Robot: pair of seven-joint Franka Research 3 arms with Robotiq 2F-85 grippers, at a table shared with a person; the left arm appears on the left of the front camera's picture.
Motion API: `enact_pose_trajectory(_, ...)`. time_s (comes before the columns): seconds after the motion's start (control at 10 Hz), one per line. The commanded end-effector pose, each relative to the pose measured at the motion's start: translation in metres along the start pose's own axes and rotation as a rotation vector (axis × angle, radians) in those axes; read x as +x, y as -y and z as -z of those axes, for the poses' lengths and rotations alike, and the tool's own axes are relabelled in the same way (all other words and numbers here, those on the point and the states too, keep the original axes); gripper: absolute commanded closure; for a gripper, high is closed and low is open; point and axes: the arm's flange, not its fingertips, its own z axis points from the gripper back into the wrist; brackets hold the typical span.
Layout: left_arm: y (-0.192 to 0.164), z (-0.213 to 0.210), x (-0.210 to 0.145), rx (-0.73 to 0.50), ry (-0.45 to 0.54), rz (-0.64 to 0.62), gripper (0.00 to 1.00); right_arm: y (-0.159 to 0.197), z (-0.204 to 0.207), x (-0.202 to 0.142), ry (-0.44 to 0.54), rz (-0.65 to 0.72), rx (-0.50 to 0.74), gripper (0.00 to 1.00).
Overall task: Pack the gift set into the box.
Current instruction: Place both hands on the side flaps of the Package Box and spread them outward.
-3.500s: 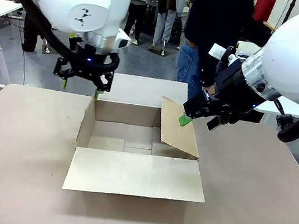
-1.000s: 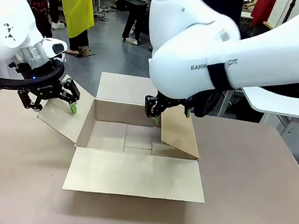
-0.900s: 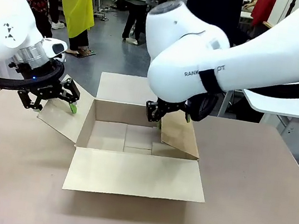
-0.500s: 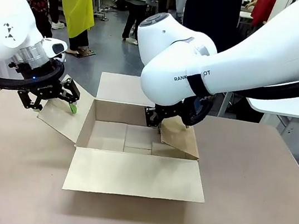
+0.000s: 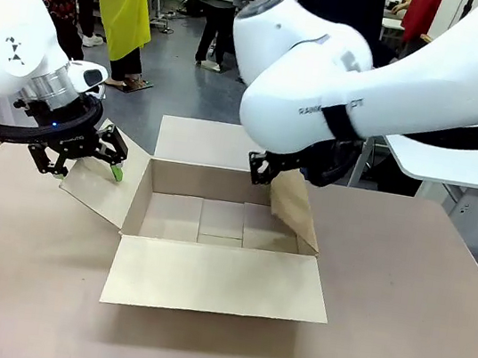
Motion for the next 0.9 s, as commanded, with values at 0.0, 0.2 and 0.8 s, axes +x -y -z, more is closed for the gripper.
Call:
enact_pose_trajectory(0.0,0.0,-0.003,-0.001,0.012,0.004,-0.009,0.0,0.051,-0.016,-0.016,0.063,0.091,0.028,0.0)
enact_pose_trajectory(0.2,0.0,-0.003,-0.001,0.012,0.004,-0.009,0.0,0.096,-0.016,-0.018,0.019,0.118,0.064,0.0)
enact_pose_trajectory(0.8,0.0,-0.003,-0.001,0.012,0.004,-0.009,0.0,0.168,0.068,-0.045,0.017,0.205,0.426,0.0)
